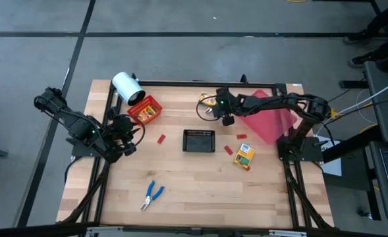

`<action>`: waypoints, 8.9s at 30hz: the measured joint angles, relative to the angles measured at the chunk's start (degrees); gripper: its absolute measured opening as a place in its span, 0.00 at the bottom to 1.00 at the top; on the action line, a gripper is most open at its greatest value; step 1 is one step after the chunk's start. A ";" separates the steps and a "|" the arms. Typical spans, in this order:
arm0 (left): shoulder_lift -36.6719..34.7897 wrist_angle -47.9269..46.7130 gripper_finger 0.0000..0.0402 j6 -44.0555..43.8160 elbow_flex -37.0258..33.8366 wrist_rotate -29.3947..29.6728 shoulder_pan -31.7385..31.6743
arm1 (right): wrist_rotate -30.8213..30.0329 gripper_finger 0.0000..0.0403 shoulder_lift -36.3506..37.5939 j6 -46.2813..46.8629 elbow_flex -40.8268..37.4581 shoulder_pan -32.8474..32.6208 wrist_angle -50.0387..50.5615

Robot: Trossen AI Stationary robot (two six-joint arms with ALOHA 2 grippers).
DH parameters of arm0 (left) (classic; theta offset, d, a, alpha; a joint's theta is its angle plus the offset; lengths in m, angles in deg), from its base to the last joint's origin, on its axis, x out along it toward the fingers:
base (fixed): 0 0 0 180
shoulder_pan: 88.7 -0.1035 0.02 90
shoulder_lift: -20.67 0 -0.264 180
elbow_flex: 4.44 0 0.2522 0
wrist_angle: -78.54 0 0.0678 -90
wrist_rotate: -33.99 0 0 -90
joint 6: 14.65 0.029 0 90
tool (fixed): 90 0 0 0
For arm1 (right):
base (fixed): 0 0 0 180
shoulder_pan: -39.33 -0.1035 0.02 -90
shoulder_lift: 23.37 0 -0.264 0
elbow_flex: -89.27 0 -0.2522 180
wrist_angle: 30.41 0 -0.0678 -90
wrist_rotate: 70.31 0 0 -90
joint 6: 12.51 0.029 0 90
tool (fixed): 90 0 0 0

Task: Pick & Place School Supplies
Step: Put the top crayon box into the red bin, then put the crayon box into the red bin

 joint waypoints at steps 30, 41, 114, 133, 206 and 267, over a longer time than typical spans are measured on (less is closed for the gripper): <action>0.00 0.00 0.21 -0.11 0.00 0.00 0.00 | 4.09 0.31 -0.97 -0.43 0.03 4.33 1.43; 0.00 0.30 0.21 -0.58 0.00 0.00 0.00 | 7.20 0.25 -1.79 -0.45 0.04 4.39 0.43; 14.27 35.20 0.62 32.20 3.31 10.28 -13.99 | -2.51 0.00 3.88 16.43 40.64 -23.92 15.58; 14.14 41.18 0.09 30.73 3.76 6.83 -21.62 | -4.66 0.00 3.87 14.47 41.43 -27.64 11.29; -4.73 54.02 0.32 43.42 -33.41 -40.57 -71.02 | -7.95 0.25 11.42 39.59 48.51 -33.32 27.71; -4.12 43.34 0.17 35.68 -10.78 -8.12 -12.37 | -17.62 0.25 -1.16 104.03 4.80 -67.44 44.97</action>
